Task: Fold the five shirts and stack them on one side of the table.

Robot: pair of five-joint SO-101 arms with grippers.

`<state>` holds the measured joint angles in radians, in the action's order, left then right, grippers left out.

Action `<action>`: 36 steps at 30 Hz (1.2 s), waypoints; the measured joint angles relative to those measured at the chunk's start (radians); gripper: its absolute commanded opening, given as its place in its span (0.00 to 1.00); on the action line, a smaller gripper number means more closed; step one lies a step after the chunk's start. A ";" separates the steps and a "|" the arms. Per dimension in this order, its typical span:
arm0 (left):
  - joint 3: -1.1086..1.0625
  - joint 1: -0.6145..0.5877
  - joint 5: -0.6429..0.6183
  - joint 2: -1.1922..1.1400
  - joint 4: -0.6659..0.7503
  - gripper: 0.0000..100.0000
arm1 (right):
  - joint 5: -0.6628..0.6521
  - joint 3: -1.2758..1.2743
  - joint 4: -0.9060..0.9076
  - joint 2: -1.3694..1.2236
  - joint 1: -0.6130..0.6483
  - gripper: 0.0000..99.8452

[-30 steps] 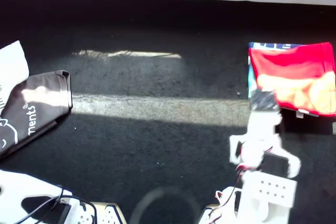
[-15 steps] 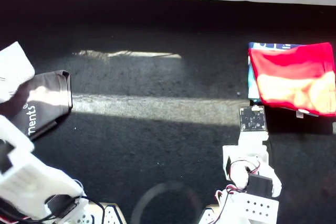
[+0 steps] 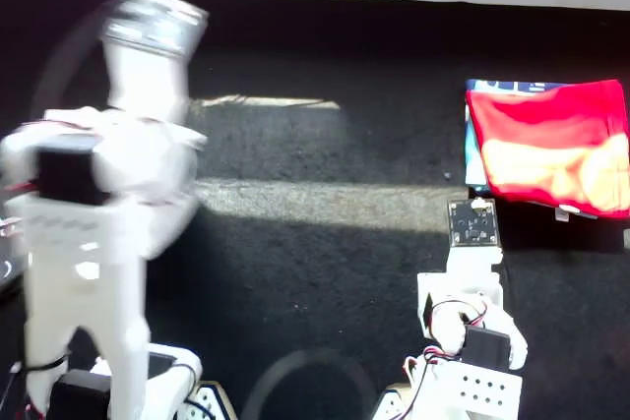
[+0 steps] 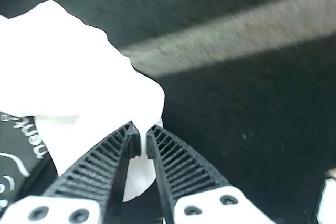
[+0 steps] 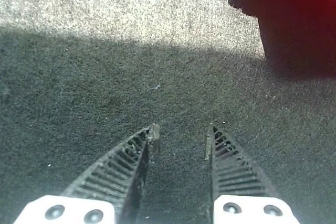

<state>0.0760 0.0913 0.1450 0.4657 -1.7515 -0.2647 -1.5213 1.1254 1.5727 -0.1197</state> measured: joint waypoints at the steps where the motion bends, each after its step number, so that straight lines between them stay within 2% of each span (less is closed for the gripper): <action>1: -0.055 0.071 -0.008 0.000 0.021 0.01 | 0.000 0.000 0.000 0.000 0.000 0.15; 5: -0.212 0.299 -0.015 0.000 0.135 0.01 | 0.000 0.000 0.000 0.000 0.000 0.15; 8: -0.252 0.423 -0.017 0.000 0.235 0.01 | 0.000 0.000 0.000 0.000 0.000 0.15; 15: -0.307 0.580 -0.018 -0.012 0.416 0.02 | 0.000 0.000 -0.005 0.000 0.000 0.15; 20: -0.330 0.601 -0.018 -0.117 0.430 0.17 | 0.000 0.000 -0.005 0.000 0.000 0.15; 24: -0.321 0.603 -0.018 -0.135 0.420 0.17 | 0.000 0.000 -0.005 0.000 0.000 0.15; 29: -0.199 0.559 -0.009 -0.098 0.227 0.17 | 0.000 0.000 -0.005 0.000 0.000 0.15; 32: -0.184 0.500 0.086 -0.069 0.055 0.17 | 0.000 0.000 -0.005 0.000 0.000 0.15; 36: -0.281 0.373 0.170 -0.049 0.000 0.17 | 0.000 0.000 -0.005 0.000 0.000 0.15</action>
<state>-0.2048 0.4641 0.3153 0.4166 -1.7515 -0.2647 -1.5213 1.1208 1.5727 -0.1197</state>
